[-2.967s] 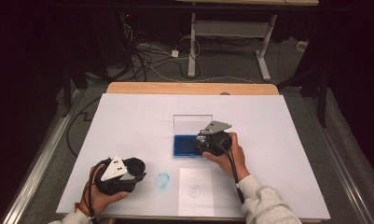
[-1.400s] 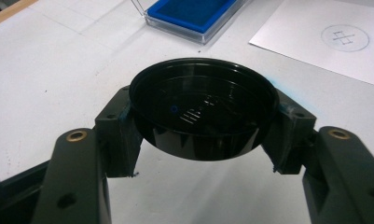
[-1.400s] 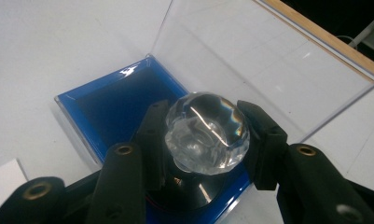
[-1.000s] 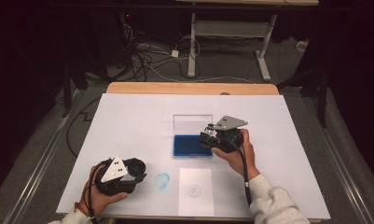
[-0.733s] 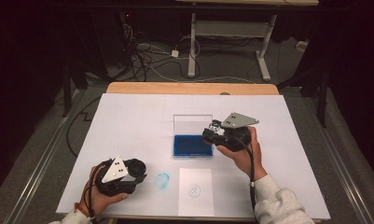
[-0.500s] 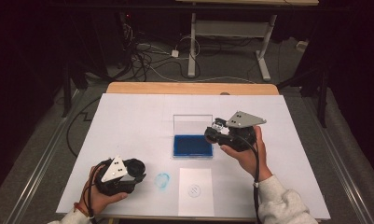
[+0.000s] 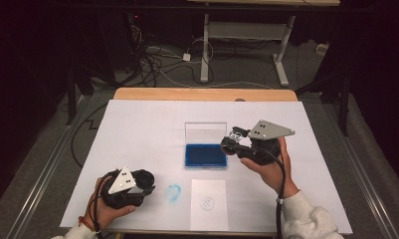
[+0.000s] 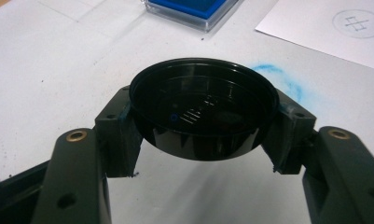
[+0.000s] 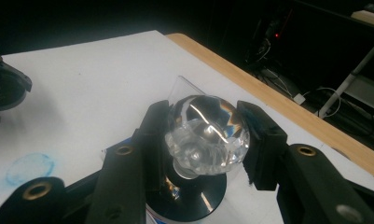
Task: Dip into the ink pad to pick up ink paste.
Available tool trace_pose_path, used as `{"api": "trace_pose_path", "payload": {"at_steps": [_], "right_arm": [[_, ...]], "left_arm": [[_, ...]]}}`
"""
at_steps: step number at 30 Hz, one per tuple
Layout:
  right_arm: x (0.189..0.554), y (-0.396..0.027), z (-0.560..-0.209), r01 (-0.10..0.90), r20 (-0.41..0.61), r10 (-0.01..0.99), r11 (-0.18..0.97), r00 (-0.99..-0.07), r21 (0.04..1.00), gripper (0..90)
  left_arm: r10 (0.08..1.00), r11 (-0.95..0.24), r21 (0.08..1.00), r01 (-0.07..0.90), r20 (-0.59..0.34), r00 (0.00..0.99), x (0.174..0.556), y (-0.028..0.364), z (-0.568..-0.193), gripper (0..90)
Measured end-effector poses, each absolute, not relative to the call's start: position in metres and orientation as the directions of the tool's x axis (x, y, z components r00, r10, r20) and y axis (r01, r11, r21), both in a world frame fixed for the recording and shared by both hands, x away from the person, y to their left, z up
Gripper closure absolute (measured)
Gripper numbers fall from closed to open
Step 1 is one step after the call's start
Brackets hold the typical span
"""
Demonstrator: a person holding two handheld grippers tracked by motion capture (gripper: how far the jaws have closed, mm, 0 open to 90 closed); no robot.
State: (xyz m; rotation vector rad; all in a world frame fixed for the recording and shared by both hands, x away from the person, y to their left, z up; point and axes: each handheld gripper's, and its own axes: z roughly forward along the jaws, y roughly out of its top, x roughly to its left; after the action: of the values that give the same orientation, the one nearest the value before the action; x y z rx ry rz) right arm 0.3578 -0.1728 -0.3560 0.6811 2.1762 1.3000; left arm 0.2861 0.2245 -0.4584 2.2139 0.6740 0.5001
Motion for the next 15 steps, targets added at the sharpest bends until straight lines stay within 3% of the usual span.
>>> {"api": "trace_pose_path", "payload": {"at_steps": [15], "right_arm": [[0.3504, -0.1767, -0.3505, 0.14, -0.171, 0.636, 0.408, -0.752, 0.902, 57.5]], "left_arm": [[0.603, -0.578, 0.755, 0.309, 0.14, 0.786, 0.2854, 0.2259, -0.4582, 37.0]]}}
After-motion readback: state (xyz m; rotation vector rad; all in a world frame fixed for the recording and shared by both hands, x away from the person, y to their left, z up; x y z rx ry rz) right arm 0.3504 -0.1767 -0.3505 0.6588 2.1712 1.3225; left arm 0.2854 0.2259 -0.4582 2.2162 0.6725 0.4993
